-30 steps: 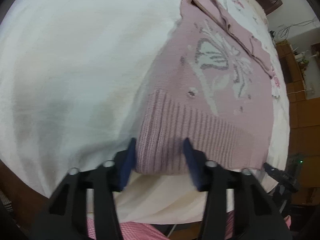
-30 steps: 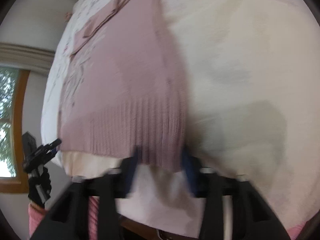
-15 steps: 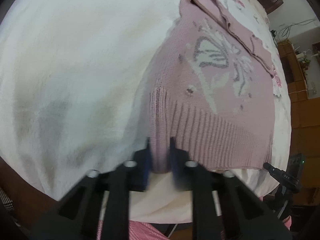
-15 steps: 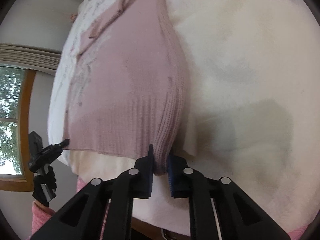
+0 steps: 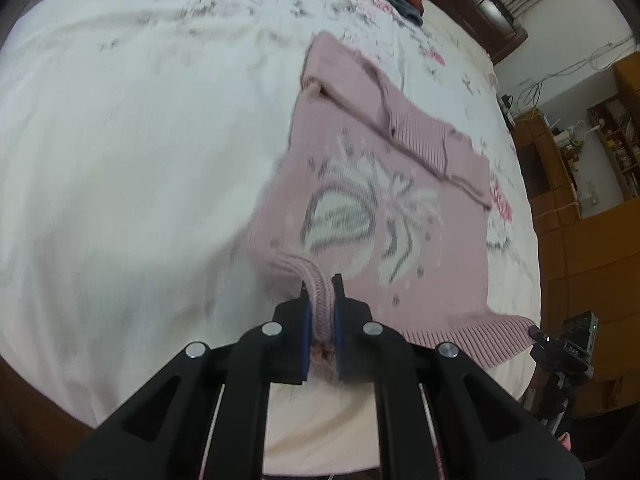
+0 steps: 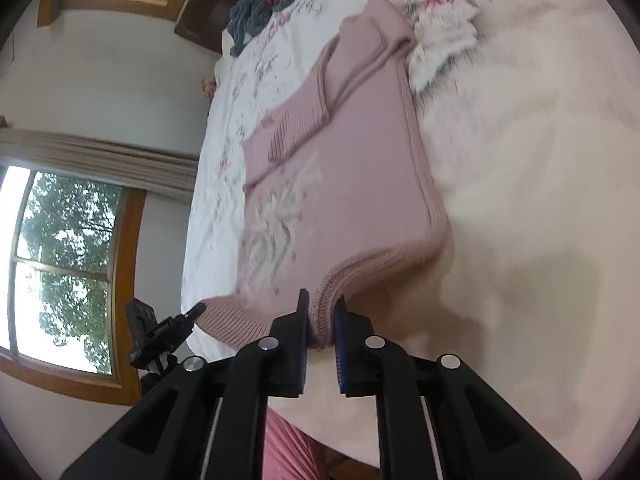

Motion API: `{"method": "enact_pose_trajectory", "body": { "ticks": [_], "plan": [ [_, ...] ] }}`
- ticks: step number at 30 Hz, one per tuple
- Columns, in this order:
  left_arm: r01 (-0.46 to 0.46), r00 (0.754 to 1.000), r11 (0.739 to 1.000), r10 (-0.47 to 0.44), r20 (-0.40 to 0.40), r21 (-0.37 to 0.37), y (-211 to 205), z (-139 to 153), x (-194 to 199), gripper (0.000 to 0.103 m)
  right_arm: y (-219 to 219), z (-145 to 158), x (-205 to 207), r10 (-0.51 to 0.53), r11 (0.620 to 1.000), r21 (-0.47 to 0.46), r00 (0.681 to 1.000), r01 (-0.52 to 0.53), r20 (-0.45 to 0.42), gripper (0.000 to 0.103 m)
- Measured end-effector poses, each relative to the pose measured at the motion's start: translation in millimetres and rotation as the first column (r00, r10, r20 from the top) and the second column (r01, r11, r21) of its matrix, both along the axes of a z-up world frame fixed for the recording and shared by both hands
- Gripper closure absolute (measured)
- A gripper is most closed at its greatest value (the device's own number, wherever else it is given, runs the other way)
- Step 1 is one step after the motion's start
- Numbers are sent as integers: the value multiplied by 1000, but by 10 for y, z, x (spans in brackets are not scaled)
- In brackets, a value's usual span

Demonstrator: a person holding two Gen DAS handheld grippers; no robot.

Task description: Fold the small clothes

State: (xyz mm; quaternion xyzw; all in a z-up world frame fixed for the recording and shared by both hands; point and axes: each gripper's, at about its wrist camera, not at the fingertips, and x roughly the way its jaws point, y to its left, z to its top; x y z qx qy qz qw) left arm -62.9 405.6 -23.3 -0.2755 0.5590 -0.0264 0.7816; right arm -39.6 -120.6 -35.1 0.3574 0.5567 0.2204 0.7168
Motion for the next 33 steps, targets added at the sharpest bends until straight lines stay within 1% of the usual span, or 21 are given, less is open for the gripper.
{"method": "enact_pose_trajectory", "body": {
  "ticks": [3,6,10,13,17,19,23,26,27,28,29,30,31,32,33],
  "plan": [
    [-20,1000,1000,20,8,2,68,28,222,96,-19,26,250,-17,1000,-3,1000,17,-10,92],
    [-27,1000,1000,27,-1,4,118,-10,455,96,-51,-33,490,-30,1000,0,999,30,-37,92],
    [-31,999,999,31,-29,13,152,-191,777,96,-112,-187,799,-44,999,-15,996,43,-71,92],
    [-47,997,999,48,-54,6,212,-366,990,96,-119,-342,1023,-58,998,-13,993,57,-100,92],
    [-54,995,998,54,-87,-7,259,-607,1244,95,-109,-547,1272,-54,998,-38,989,49,-136,92],
    [-52,993,999,51,-103,-7,269,-701,1340,93,-88,-644,1394,-50,998,-50,987,43,-151,92],
    [-59,991,998,54,-123,-33,313,-838,1461,91,-70,-759,1510,-43,997,-68,985,32,-169,92],
    [-77,989,994,66,-132,-81,390,-872,1476,87,-51,-809,1569,-32,996,-89,984,17,-173,91],
    [-87,989,991,74,-131,-99,422,-869,1465,85,-62,-815,1563,-33,996,-86,984,18,-173,90],
    [-102,988,989,89,-124,-108,469,-842,1443,74,-79,-817,1556,-34,997,-80,984,21,-175,89],
    [-119,988,988,108,-109,-96,517,-798,1415,68,-111,-809,1528,-37,997,-75,984,24,-175,87],
    [-134,988,987,126,-91,-84,564,-747,1386,64,-159,-795,1495,-41,997,-73,985,29,-170,83],
    [-145,988,986,139,-74,-80,617,-694,1352,64,-186,-773,1478,-47,996,-81,985,34,-163,80],
    [-149,987,986,143,-70,-80,661,-654,1320,64,-221,-735,1449,-58,994,-102,986,43,-154,68],
    [-145,988,987,140,-67,-74,678,-624,1291,64,-240,-703,1437,-68,991,-121,987,50,-148,60]
  ]
}}
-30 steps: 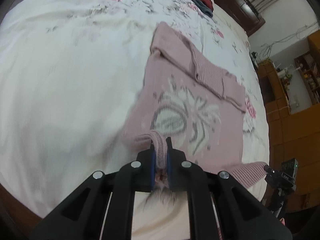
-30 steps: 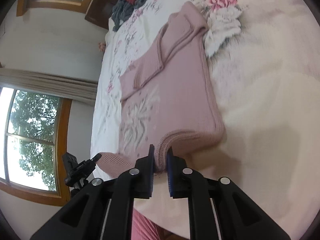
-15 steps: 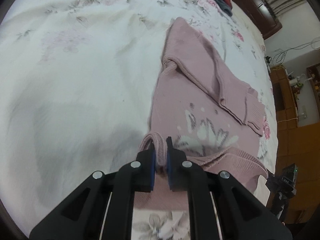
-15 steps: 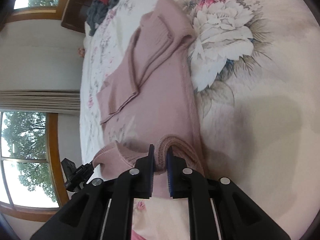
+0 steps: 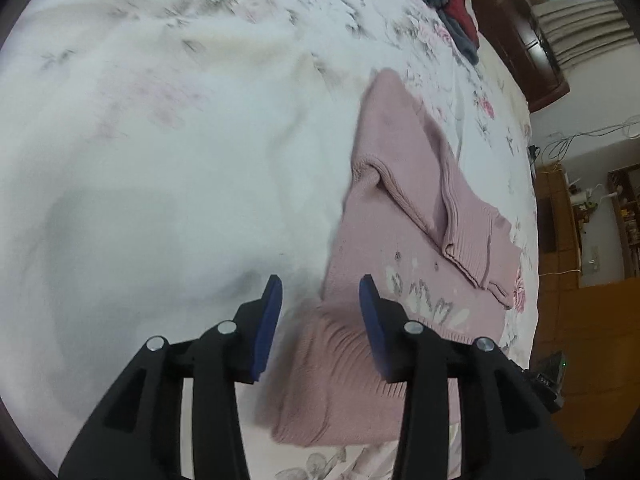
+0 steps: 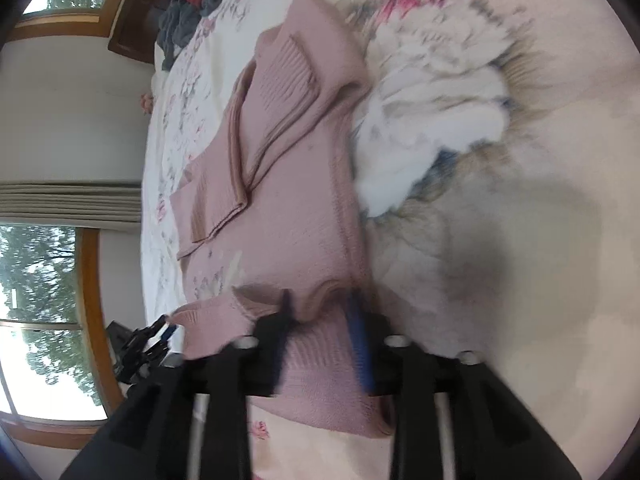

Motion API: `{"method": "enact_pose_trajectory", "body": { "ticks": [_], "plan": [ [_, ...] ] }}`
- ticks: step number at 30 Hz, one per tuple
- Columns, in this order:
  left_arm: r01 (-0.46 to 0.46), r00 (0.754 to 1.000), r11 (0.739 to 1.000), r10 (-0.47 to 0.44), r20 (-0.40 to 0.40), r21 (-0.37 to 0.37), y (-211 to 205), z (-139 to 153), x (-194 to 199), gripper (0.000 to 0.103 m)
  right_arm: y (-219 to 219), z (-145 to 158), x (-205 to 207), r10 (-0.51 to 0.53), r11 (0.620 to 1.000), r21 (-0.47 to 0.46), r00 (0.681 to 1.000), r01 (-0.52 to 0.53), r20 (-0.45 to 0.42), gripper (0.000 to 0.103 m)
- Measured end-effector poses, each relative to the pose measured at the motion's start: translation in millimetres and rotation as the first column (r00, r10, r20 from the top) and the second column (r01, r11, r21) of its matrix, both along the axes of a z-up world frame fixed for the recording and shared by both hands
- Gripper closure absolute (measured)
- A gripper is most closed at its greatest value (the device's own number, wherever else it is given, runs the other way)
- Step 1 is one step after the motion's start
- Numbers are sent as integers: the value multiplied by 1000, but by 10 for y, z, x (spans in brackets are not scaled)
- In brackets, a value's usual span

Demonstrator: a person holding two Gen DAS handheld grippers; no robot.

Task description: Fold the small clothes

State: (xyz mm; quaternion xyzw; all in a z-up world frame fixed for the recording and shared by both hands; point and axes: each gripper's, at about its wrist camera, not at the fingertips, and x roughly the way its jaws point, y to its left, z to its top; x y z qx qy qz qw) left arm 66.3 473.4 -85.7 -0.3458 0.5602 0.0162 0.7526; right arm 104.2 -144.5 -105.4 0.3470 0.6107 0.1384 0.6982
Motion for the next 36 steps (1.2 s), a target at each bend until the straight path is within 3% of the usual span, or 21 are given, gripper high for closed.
{"method": "enact_pose_trajectory", "body": {
  "ticks": [5,12,16,18,25,28,29,33,36],
  "plan": [
    [85,996,992,-86,9,91,-84,124,-64,58,-65,217,-135,10,998,-55,998,-6,59,60],
    [236,972,948,-232,-45,213,-433,-38,67,48,166,350,-152,128,979,-175,986,-109,105,56],
    [286,958,921,-276,-73,265,-603,-153,186,49,301,345,-91,188,959,-238,975,-155,123,56],
    [309,951,904,-298,-81,296,-677,-168,216,53,418,350,-47,233,942,-277,963,-190,135,56],
    [353,932,847,-355,-73,397,-843,-120,191,89,843,227,141,387,854,-420,914,-306,121,52],
    [349,932,852,-360,-46,389,-852,-61,143,93,916,98,214,402,824,-470,911,-317,90,51],
    [347,931,853,-362,-37,389,-852,-37,122,93,936,86,231,407,817,-481,909,-319,88,54],
    [349,924,856,-382,12,381,-909,79,32,94,1003,142,163,448,797,-505,886,-332,123,91],
    [354,916,861,-398,52,366,-960,164,-34,94,1002,227,63,478,801,-483,863,-353,162,91]
  ]
}}
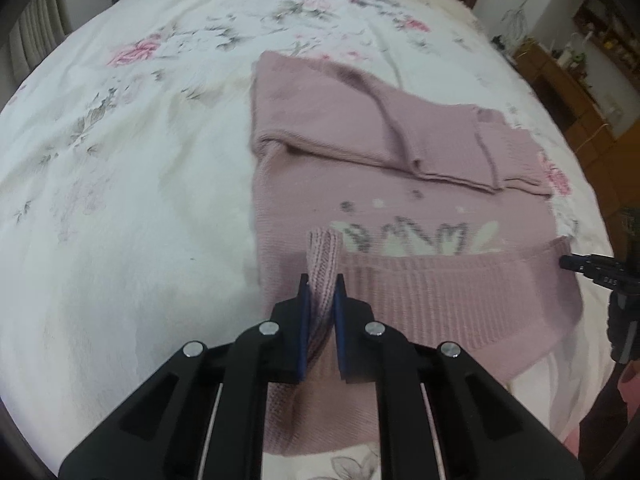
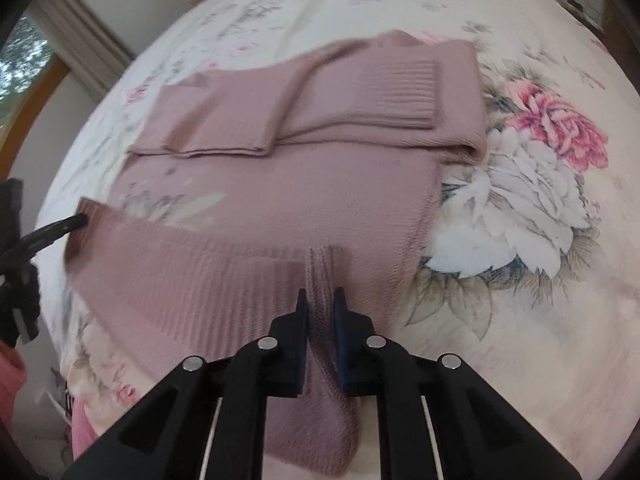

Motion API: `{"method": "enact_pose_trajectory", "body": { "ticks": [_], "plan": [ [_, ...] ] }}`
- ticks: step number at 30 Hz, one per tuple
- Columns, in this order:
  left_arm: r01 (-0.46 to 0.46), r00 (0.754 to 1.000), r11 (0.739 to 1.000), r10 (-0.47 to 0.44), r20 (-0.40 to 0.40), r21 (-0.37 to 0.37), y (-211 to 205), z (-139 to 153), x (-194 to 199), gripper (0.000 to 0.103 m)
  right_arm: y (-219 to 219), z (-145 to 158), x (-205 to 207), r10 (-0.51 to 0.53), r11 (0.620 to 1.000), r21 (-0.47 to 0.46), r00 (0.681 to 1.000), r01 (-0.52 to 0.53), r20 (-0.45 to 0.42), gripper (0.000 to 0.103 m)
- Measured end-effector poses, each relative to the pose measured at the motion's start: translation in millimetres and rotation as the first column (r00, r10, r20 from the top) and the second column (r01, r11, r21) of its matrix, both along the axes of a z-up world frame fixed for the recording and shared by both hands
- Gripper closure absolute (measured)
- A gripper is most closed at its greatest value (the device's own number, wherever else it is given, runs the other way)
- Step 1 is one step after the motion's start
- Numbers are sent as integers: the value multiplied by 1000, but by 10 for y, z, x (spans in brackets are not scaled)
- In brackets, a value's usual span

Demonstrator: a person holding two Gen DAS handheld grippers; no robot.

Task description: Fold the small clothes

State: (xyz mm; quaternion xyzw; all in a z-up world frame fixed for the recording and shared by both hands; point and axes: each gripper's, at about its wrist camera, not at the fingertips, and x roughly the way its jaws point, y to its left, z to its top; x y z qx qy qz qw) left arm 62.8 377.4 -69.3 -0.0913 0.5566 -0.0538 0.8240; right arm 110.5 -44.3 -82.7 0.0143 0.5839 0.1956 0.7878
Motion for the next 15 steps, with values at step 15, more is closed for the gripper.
{"method": "enact_pose_trajectory", "body": {
  "ticks": [15],
  "plan": [
    [-8,996,999,12,-93,48,-40,-424,224,82,-48,-240,101,-39,997,58,996,44,-83,85]
  ]
}}
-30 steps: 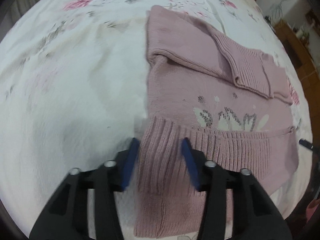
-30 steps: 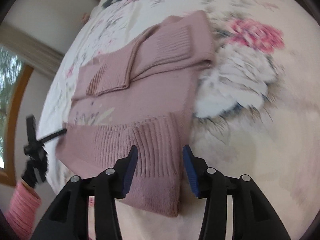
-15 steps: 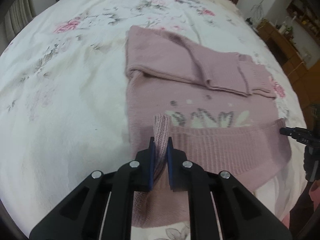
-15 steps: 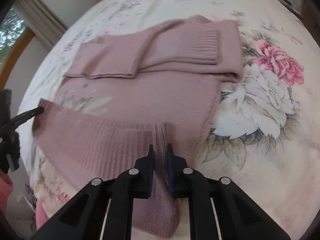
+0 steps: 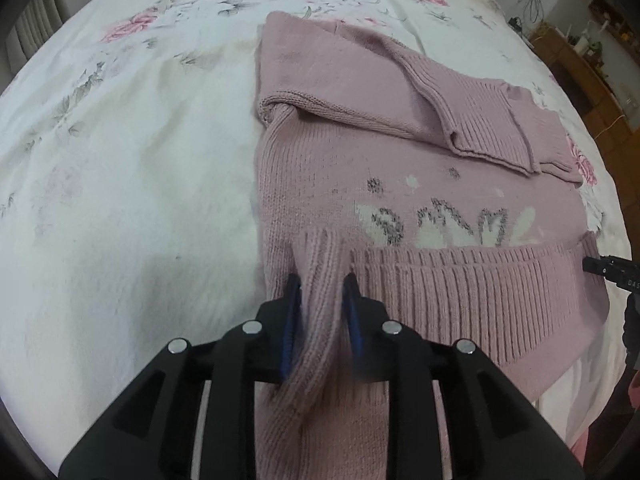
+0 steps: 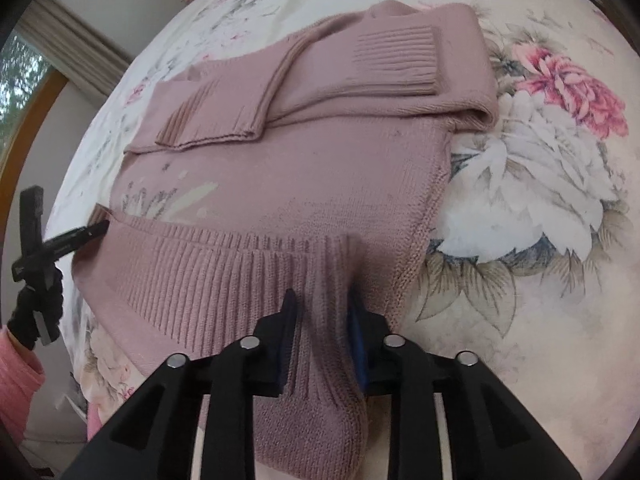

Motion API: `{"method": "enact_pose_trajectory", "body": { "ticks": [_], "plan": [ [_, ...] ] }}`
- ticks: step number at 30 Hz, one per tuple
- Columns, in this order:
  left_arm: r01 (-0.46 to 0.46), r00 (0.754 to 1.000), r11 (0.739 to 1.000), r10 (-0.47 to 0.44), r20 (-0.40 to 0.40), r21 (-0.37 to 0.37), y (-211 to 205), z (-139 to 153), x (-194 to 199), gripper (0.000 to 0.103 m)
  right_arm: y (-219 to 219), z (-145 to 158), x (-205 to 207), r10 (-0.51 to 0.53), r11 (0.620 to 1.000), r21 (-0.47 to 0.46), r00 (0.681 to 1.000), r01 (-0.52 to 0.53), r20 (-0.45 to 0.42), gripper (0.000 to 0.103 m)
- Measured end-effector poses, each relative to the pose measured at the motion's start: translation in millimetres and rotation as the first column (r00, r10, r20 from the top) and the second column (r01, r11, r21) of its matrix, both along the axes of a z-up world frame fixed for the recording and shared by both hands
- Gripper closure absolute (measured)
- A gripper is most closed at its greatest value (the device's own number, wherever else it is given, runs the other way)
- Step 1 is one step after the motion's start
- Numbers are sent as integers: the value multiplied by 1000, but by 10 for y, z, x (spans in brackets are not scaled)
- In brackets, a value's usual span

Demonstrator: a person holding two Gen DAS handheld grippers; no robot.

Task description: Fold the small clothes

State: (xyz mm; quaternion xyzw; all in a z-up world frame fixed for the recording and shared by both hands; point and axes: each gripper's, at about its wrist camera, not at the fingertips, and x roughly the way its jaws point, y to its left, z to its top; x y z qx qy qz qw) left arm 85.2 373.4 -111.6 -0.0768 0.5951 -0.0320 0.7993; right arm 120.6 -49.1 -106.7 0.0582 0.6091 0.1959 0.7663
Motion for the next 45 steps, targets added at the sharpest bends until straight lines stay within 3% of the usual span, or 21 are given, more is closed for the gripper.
{"method": "enact_pose_trajectory", "body": {
  "ticks": [4,9,17,22,28,36,45],
  "plan": [
    [-11,1000,1000,11,18,3,4,84,-36,94,-108,89,-51,-25,999,33,1000,24,13,92],
    [-15,995,999,18,103,-29,3,416,-157,94,-179,409,-190,-29,995,95,997,22,77,93],
    [18,966,998,-2,257,-59,-60,1052,-283,95,-196,973,-371,-42,984,176,982,9,185,93],
    [-8,947,994,43,319,-110,-38,1335,-11,95,-246,1287,-199,-84,977,211,967,32,242,93],
    [-16,924,996,49,379,-88,-60,1542,534,95,-245,1549,350,-133,976,205,947,73,293,93],
    [-65,915,994,93,393,-83,-6,1477,1423,95,-238,1488,1242,-212,968,194,934,160,288,93],
    [-93,957,995,102,271,-47,-4,701,2060,95,-63,900,1909,-196,980,67,953,185,231,93]
  ]
}}
